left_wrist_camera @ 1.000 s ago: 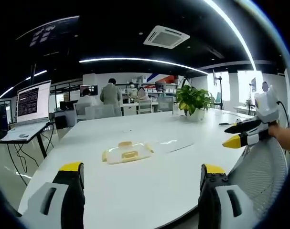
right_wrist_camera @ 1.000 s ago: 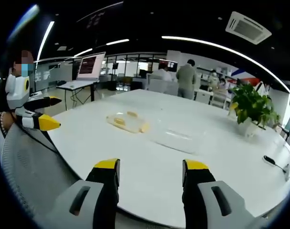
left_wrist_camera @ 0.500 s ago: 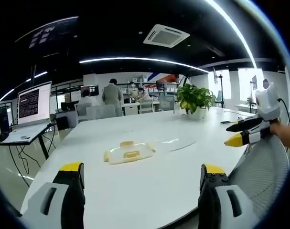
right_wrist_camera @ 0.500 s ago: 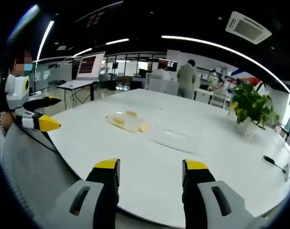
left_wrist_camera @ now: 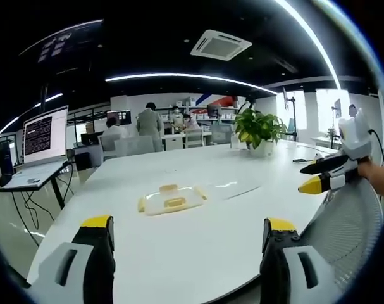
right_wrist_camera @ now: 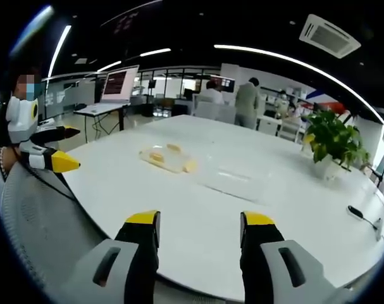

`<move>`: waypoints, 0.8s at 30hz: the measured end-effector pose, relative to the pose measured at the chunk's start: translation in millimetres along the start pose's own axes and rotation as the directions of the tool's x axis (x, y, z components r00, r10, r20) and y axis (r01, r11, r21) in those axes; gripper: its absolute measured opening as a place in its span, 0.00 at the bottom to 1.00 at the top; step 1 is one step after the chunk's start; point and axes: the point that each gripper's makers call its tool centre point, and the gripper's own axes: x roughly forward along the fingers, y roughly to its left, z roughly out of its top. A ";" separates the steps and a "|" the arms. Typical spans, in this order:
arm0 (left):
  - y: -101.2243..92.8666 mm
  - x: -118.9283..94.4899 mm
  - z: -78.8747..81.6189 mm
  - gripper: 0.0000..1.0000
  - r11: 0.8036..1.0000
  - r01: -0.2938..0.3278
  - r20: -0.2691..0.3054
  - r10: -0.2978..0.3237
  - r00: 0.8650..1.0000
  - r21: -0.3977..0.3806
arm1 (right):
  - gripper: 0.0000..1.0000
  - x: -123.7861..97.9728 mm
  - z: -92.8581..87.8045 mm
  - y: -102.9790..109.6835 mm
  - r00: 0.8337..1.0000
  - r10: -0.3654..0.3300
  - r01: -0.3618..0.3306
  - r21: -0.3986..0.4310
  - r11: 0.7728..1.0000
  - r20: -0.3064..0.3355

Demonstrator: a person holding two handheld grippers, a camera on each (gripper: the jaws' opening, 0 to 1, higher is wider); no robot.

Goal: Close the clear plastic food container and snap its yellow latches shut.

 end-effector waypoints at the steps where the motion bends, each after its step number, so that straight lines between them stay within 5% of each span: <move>1: 0.4 -0.2 -0.4 0.93 1.000 -0.001 0.000 0.001 1.000 0.002 | 0.47 0.0 0.4 0.3 1.000 0.001 -0.001 -0.003 1.000 0.002; 24: -6.5 3.6 -3.0 0.91 0.999 0.044 -0.033 -0.044 0.998 -0.002 | 0.50 4.1 1.6 -1.4 1.000 0.011 -0.011 -0.003 1.000 -0.016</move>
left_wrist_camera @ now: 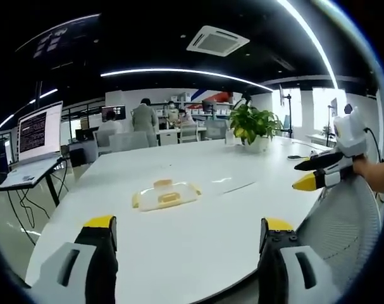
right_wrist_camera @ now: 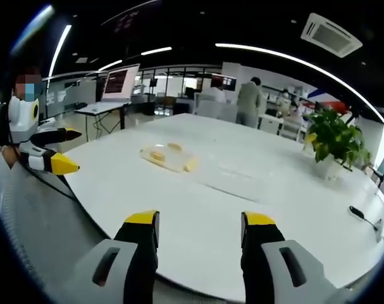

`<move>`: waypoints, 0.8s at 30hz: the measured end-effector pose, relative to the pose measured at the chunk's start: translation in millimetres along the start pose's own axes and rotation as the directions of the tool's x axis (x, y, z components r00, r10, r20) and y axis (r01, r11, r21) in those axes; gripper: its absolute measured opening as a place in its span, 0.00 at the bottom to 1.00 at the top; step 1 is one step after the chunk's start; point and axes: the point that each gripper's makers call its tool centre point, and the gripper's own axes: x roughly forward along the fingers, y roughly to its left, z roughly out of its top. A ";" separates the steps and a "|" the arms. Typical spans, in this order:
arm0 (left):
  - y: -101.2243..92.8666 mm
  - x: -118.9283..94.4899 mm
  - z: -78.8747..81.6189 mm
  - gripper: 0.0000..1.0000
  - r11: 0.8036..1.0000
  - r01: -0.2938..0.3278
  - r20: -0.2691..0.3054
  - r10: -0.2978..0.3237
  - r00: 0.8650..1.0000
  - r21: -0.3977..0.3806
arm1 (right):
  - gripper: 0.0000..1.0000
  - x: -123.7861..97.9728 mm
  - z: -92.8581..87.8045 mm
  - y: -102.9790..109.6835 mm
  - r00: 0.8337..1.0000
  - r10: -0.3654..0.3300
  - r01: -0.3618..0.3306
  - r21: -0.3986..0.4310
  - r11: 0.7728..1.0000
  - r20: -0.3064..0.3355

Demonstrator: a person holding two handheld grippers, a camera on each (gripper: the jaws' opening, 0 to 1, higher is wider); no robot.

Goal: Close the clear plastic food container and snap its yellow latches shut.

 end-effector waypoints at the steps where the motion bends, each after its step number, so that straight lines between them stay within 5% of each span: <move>1: -1.1 0.2 1.6 0.92 1.000 0.006 0.008 -0.006 1.000 -0.003 | 0.51 0.0 0.4 -0.1 1.000 0.000 0.000 0.000 1.000 0.002; 24: 9.5 0.1 3.0 0.94 1.000 0.001 -0.038 -0.002 0.999 -0.025 | 0.65 -1.2 6.5 -3.2 1.000 0.003 -0.003 -0.002 1.000 0.017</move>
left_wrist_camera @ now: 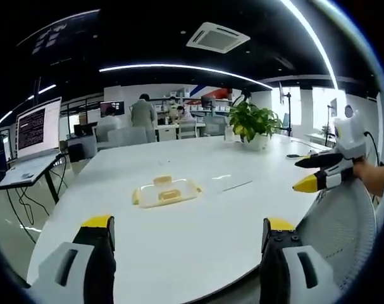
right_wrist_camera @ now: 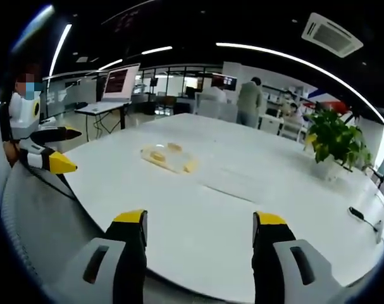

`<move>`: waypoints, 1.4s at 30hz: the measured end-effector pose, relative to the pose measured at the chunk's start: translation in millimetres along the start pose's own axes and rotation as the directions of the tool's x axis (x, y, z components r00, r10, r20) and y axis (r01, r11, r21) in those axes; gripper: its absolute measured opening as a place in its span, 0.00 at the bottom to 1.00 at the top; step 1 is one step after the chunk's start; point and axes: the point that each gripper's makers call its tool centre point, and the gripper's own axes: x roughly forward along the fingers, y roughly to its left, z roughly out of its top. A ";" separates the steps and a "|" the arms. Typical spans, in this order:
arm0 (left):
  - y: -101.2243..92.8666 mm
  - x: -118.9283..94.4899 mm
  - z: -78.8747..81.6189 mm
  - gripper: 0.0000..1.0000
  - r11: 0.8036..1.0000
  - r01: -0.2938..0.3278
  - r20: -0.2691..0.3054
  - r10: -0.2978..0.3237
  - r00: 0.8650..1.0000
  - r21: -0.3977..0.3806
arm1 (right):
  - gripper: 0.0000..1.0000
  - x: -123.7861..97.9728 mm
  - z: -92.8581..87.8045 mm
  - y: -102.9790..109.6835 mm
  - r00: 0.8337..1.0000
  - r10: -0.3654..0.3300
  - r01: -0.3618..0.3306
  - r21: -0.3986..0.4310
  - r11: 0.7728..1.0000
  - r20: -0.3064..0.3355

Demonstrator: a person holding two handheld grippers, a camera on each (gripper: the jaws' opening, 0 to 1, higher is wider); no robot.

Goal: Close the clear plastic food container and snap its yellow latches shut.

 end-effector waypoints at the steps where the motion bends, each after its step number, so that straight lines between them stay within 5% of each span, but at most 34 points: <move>1: 4.1 -0.2 2.6 0.95 1.000 -0.010 0.007 0.010 1.000 -0.018 | 0.66 0.2 0.6 -0.9 1.000 -0.001 0.001 0.004 1.000 0.002; 8: 23.9 4.4 11.1 0.99 1.000 -0.012 -0.001 0.012 1.000 -0.010 | 0.65 2.3 13.3 -20.8 0.999 -0.028 0.029 -0.028 0.999 0.022; 20: 39.7 28.2 5.3 0.99 0.989 0.133 -0.124 -0.124 0.984 0.065 | 0.67 25.9 48.6 -48.6 0.998 -0.044 0.052 -0.164 0.985 0.052; 28: 62.4 39.8 12.6 0.99 0.982 0.154 -0.142 -0.137 0.980 0.114 | 0.68 50.2 61.3 -46.4 0.999 0.009 0.001 -0.190 0.982 0.053; 35: 77.9 53.7 8.8 0.99 0.976 0.167 -0.218 -0.135 0.967 0.137 | 0.69 70.8 69.6 -41.5 0.997 0.053 -0.039 -0.236 0.971 0.050; 38: 81.7 61.8 8.7 0.99 0.957 0.199 -0.237 -0.148 0.960 0.210 | 0.71 77.4 74.4 -40.7 0.996 0.068 -0.052 -0.252 0.966 0.056; 42: 89.1 77.8 5.2 0.99 0.953 0.212 -0.255 -0.155 0.955 0.216 | 0.71 90.9 79.0 -41.5 0.994 0.089 -0.072 -0.251 0.965 0.057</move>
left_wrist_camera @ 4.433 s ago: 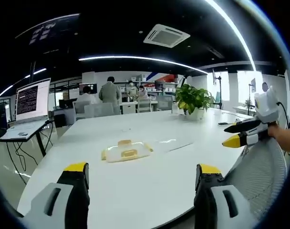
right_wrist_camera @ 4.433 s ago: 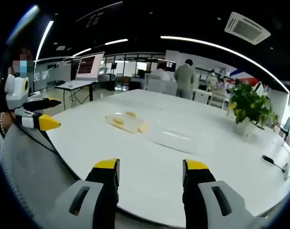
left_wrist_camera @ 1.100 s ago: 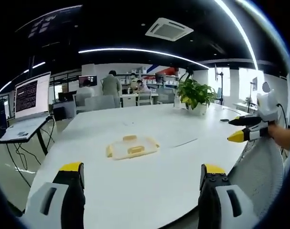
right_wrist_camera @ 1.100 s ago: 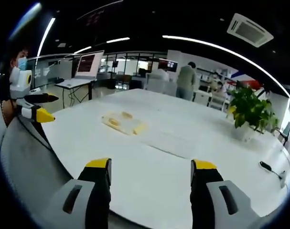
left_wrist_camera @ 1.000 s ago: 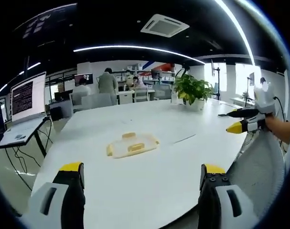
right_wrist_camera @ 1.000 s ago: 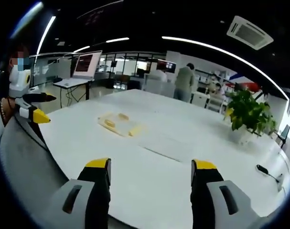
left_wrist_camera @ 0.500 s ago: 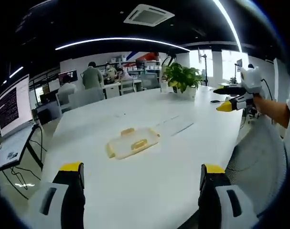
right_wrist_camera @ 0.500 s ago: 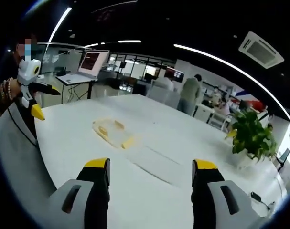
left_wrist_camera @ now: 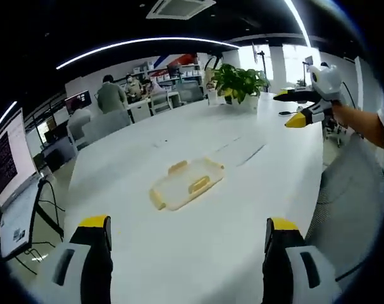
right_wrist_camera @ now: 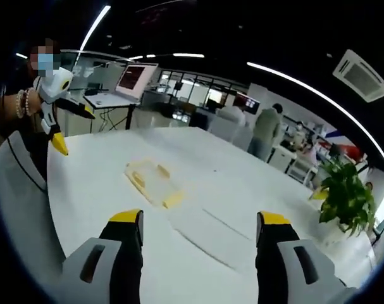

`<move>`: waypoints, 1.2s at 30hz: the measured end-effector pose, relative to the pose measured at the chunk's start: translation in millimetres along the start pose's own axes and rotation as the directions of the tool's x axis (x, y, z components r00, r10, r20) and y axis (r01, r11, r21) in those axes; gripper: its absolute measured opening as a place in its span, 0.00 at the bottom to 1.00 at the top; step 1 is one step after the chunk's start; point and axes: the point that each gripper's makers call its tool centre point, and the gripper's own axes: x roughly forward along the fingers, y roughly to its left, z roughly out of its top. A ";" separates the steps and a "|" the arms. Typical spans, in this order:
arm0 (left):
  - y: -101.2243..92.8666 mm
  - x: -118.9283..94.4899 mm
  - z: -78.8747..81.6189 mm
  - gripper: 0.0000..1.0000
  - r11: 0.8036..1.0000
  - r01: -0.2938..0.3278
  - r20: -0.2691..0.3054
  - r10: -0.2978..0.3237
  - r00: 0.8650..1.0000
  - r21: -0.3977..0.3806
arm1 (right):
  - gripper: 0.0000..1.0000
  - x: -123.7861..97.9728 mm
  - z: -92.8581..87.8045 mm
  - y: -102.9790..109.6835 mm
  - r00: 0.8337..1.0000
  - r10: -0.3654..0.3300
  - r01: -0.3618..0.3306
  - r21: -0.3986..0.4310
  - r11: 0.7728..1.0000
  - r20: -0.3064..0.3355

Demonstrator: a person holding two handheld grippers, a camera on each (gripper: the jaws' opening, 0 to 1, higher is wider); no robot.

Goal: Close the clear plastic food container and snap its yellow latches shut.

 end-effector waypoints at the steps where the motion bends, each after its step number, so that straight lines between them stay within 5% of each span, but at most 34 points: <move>1: 0.7 4.3 -0.7 0.99 1.000 0.015 -0.007 -0.015 1.000 -0.004 | 0.70 4.6 0.8 0.2 1.000 0.011 -0.011 -0.001 1.000 -0.001; 10: 15.6 31.4 6.7 0.99 0.998 0.061 -0.036 -0.060 0.998 0.014 | 0.71 35.2 3.8 -4.6 0.999 0.046 -0.046 -0.043 0.998 -0.007; 18: 22.3 55.8 18.5 0.99 0.987 0.115 -0.015 -0.114 0.993 0.113 | 0.71 60.4 4.0 -4.1 0.995 0.091 -0.093 -0.071 0.993 -0.028; 27: 37.4 85.7 5.4 0.99 0.973 0.162 -0.085 -0.149 0.985 0.163 | 0.70 91.6 9.4 0.4 0.989 0.137 -0.142 -0.138 0.980 -0.051; 34: 47.8 105.9 -7.0 0.99 0.960 0.200 -0.145 -0.173 0.974 0.199 | 0.71 118.9 8.9 13.2 0.978 0.193 -0.207 -0.223 0.953 -0.080; 36: 48.7 111.2 -7.6 0.99 0.953 0.214 -0.154 -0.183 0.971 0.214 | 0.71 126.1 5.6 18.3 0.970 0.217 -0.240 -0.280 0.930 -0.111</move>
